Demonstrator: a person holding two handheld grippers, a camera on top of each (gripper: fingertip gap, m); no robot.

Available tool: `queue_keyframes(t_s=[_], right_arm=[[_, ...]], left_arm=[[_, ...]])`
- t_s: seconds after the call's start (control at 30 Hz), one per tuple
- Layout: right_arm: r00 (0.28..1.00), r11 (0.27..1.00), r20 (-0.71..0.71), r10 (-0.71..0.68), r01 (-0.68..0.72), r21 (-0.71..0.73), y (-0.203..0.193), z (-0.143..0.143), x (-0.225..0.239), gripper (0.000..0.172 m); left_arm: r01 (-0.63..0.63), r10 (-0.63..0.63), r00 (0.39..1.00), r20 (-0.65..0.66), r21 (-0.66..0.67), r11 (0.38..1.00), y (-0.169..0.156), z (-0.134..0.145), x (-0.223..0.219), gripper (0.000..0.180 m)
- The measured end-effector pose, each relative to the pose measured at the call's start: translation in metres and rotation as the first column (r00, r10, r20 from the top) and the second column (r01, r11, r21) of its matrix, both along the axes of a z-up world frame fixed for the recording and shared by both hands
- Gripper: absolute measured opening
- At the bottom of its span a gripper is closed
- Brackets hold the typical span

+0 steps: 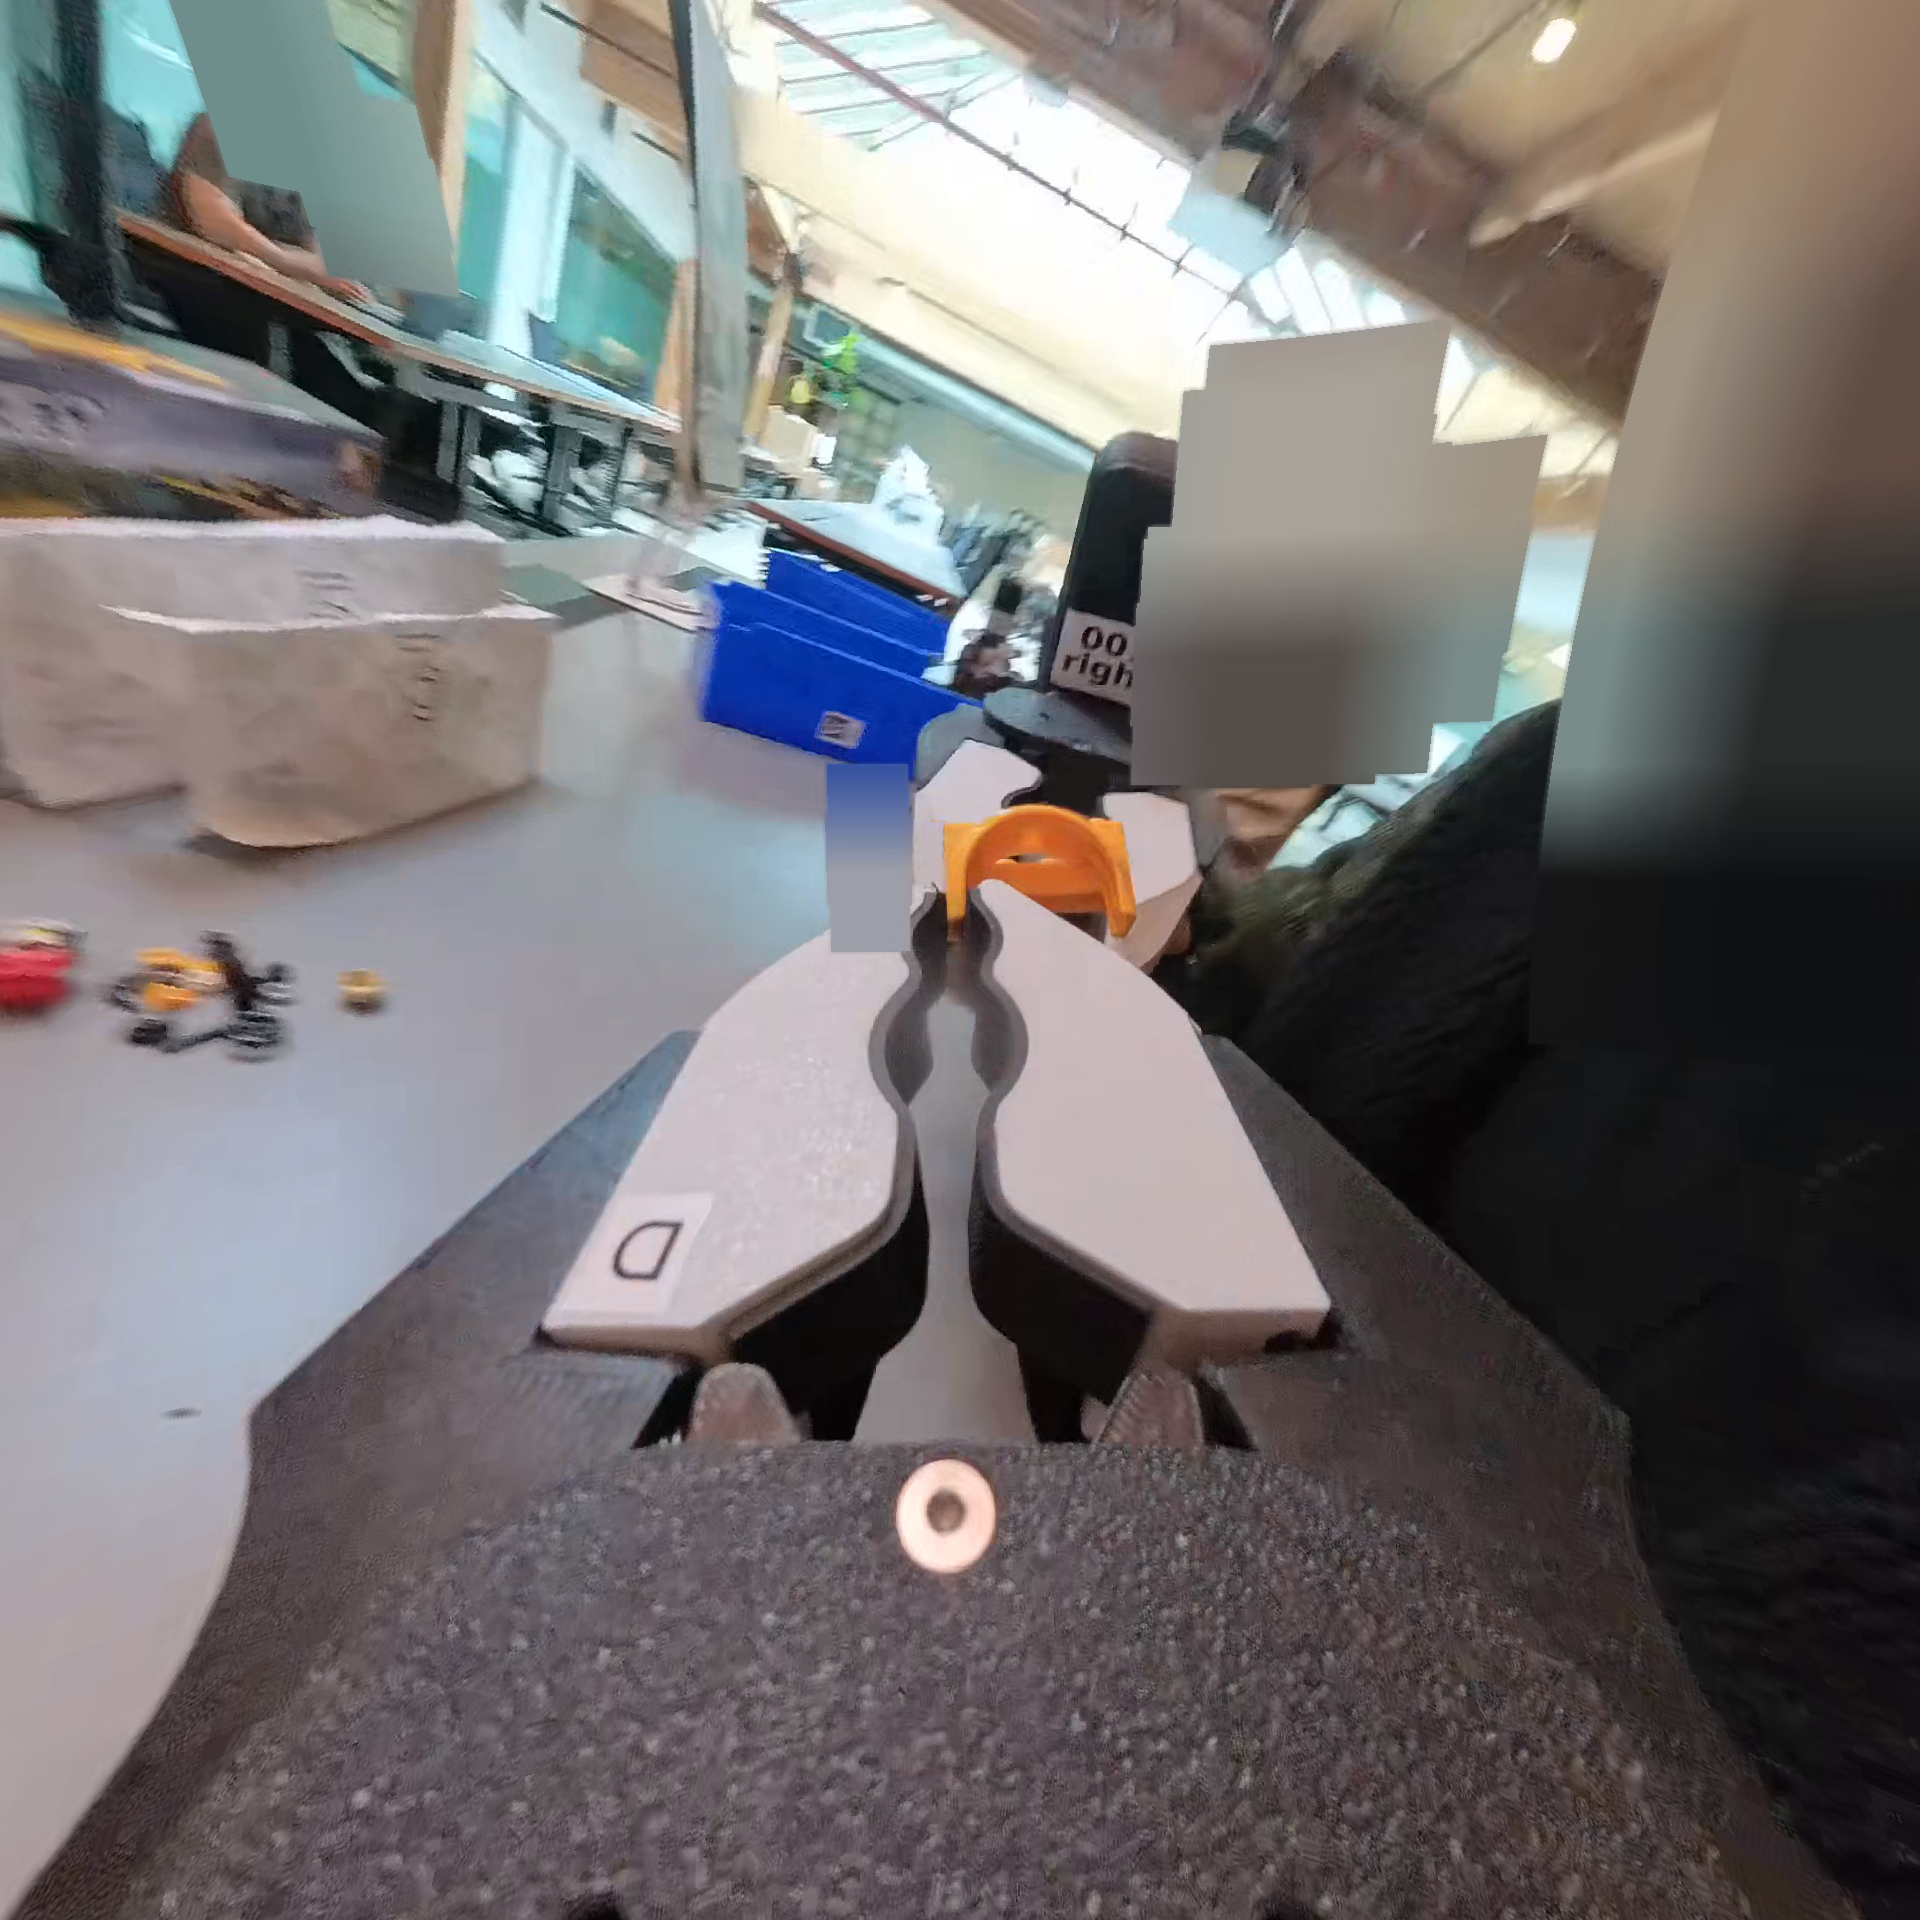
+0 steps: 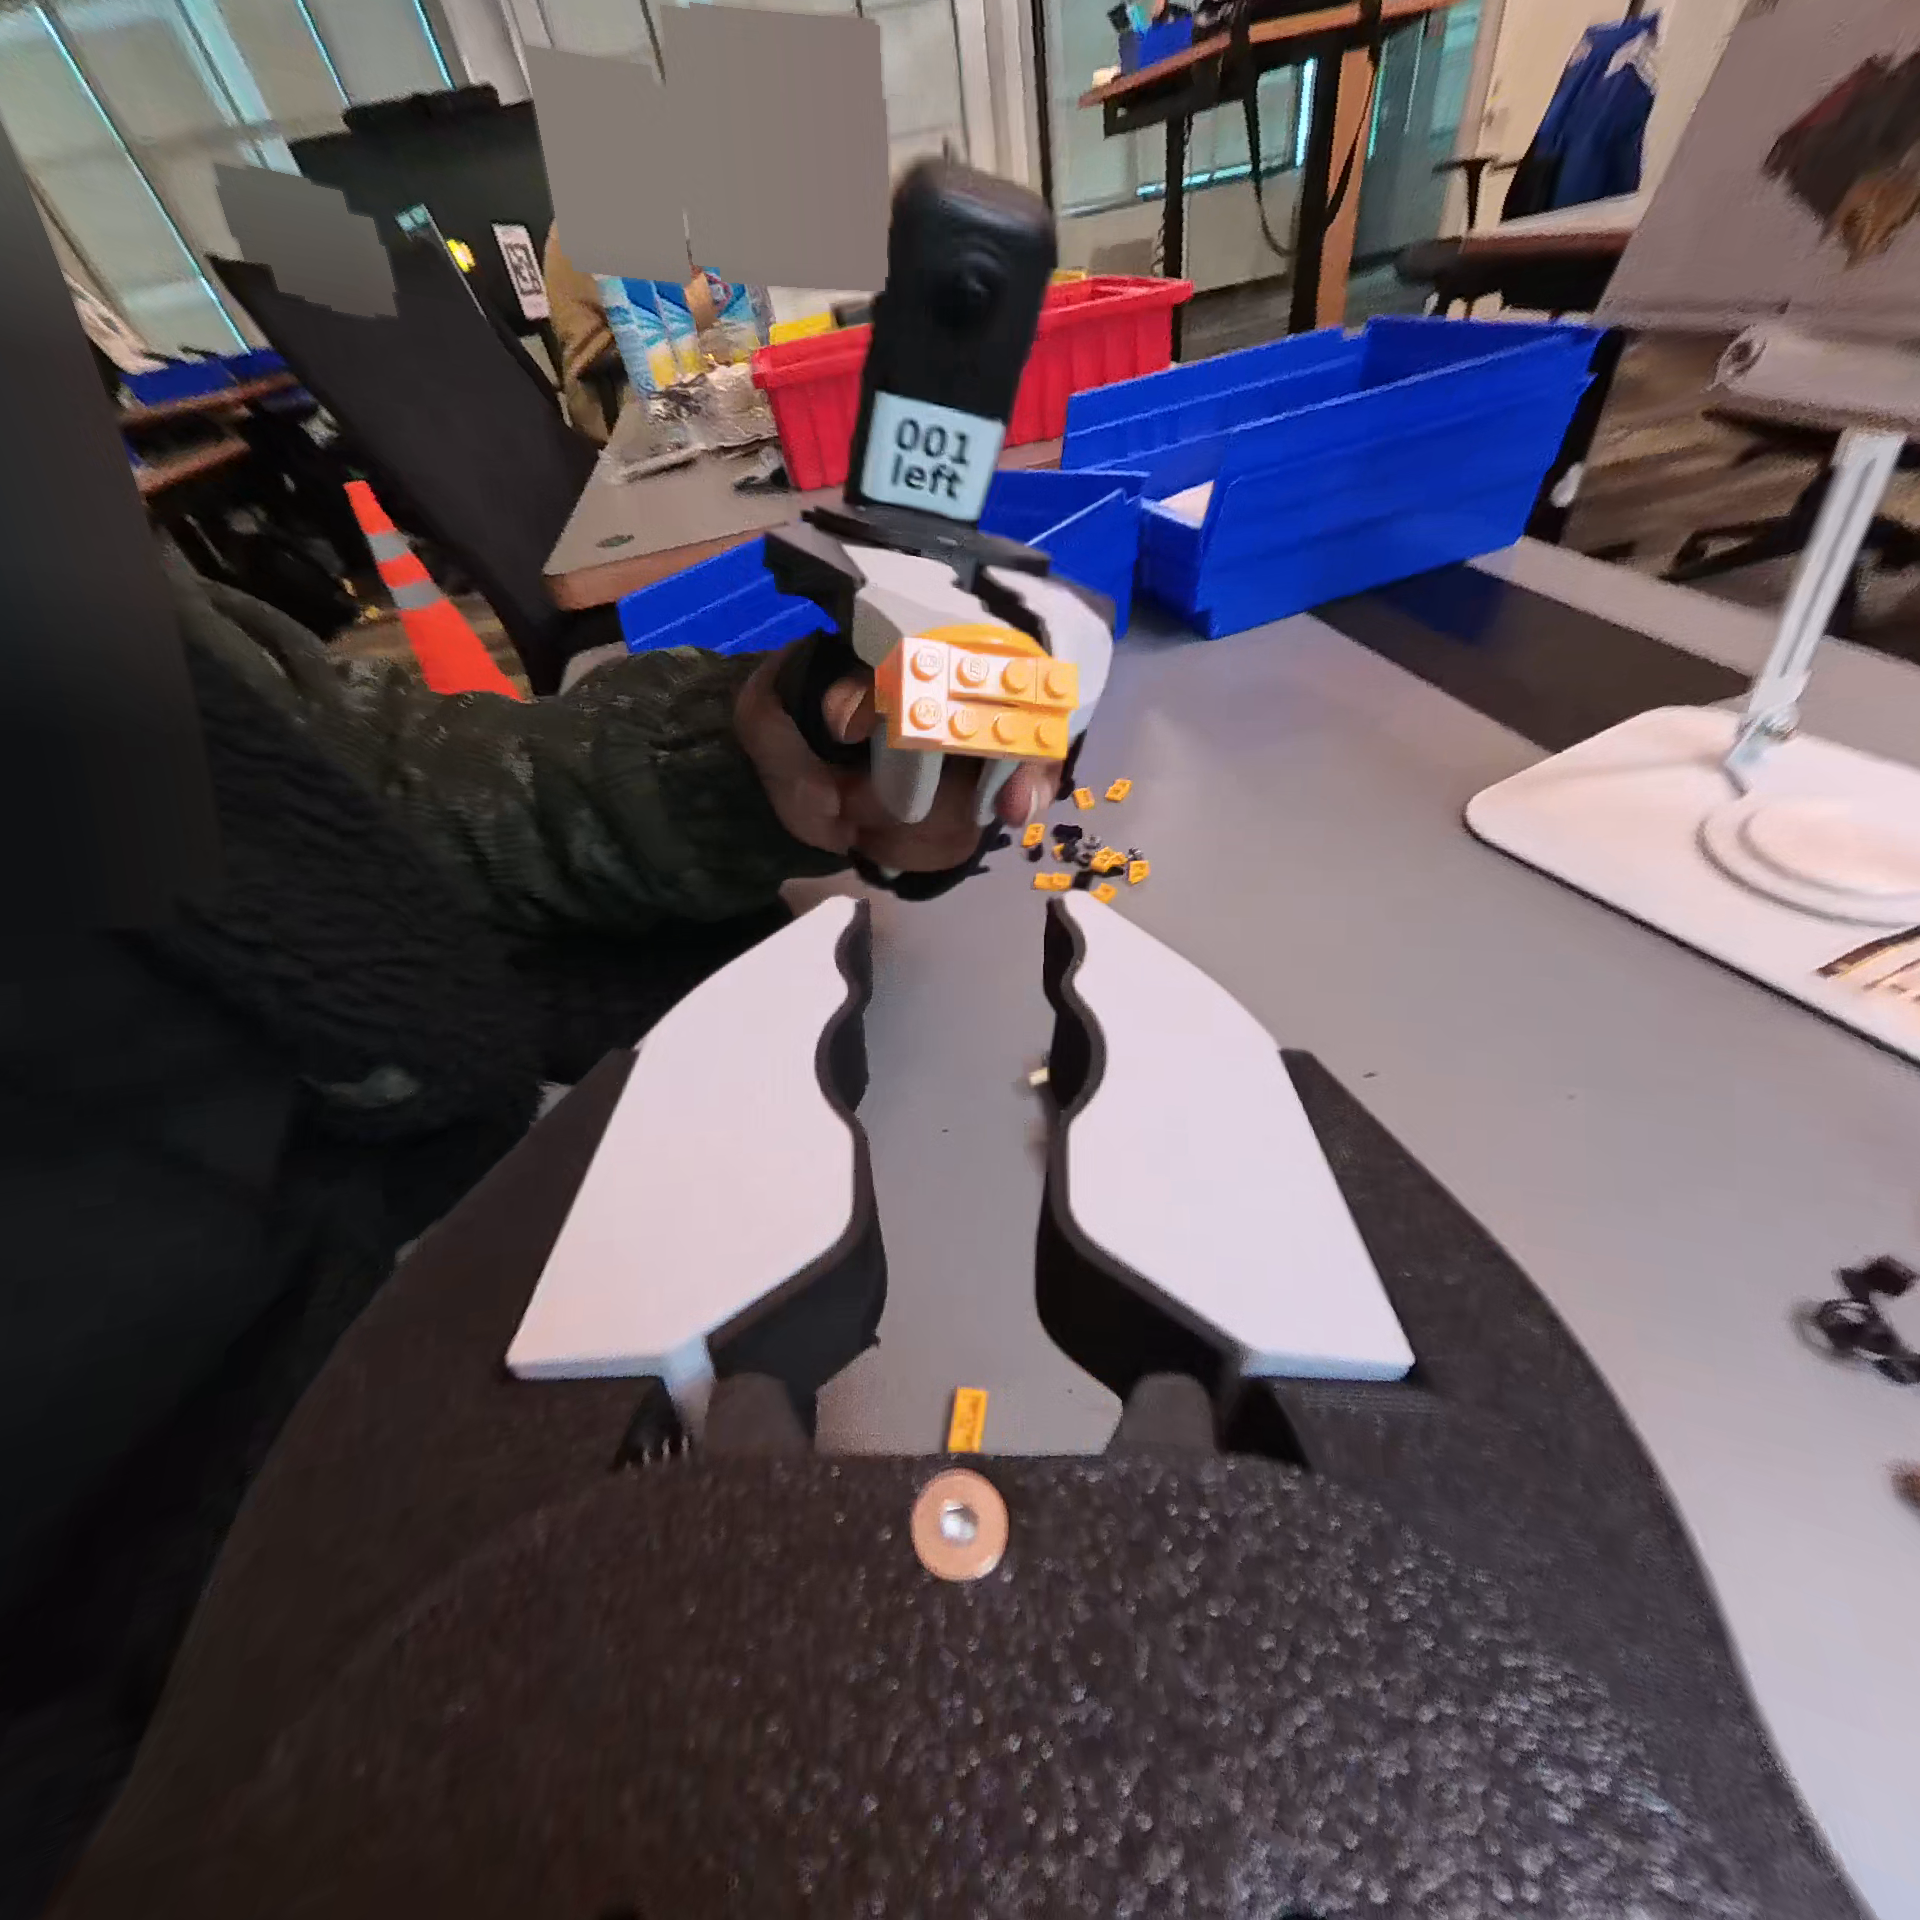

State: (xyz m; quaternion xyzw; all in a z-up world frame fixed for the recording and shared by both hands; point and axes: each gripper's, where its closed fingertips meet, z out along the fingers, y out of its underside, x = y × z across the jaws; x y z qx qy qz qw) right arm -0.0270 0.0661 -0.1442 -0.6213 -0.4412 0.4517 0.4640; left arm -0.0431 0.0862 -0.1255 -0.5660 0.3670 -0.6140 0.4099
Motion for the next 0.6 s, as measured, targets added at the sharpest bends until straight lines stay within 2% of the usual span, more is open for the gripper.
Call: queue_keyframes(t_s=[0.1,0.27,0.47,0.6], right_arm=[[1.000,0.999,0.002,-0.009,0.009,0.051,-0.001,0.002,0.000,0.034],[1.000,1.000,-0.025,-0.003,0.003,0.027,-0.001,0.004,0.000,0.037],[0.996,0.997,-0.080,0.039,-0.044,-0.062,-0.005,0.007,-0.001,0.041],[0.990,0.990,-0.122,0.072,-0.086,-0.116,-0.008,0.009,-0.002,0.043]], left_arm=[[0.078,-0.073,0.996,0.055,-0.102,0.992,-0.006,-0.001,0.007,0.002],[0.121,-0.113,0.992,0.054,-0.170,0.978,-0.012,-0.008,0.017,0.003],[0.126,-0.123,0.992,0.029,-0.180,0.976,-0.015,-0.012,0.022,0.003],[0.113,-0.114,0.993,0.000,-0.107,0.988,-0.017,-0.013,0.023,0.003]])
